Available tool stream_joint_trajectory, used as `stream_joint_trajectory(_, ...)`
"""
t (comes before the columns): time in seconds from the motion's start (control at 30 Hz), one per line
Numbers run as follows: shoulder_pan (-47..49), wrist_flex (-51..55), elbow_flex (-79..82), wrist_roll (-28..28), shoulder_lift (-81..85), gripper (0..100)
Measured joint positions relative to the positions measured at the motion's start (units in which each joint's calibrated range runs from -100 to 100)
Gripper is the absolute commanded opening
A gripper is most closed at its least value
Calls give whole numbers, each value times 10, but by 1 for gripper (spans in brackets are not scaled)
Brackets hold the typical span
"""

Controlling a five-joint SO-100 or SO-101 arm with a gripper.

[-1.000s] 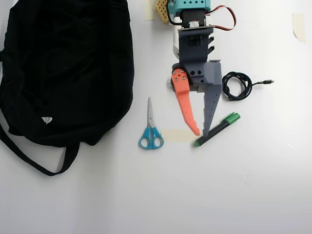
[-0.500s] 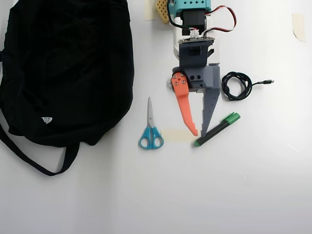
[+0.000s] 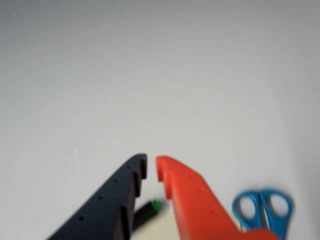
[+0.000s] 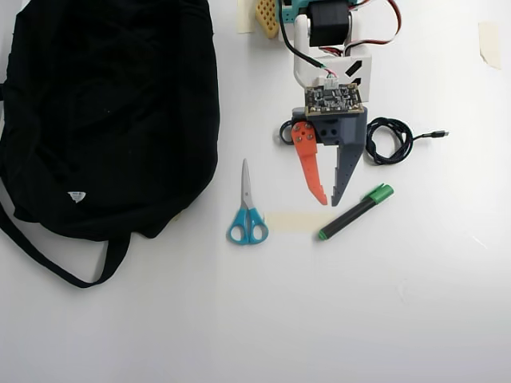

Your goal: Put the green marker into the black bag

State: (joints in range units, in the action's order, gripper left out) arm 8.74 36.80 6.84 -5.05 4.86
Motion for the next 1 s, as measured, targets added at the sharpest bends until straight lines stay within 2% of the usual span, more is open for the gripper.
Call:
stream_joint_trajectory(0.33, 15, 143, -5, 0, 0, 2)
stream_joint_trajectory(1.0, 21, 344, -6, 0, 37, 2)
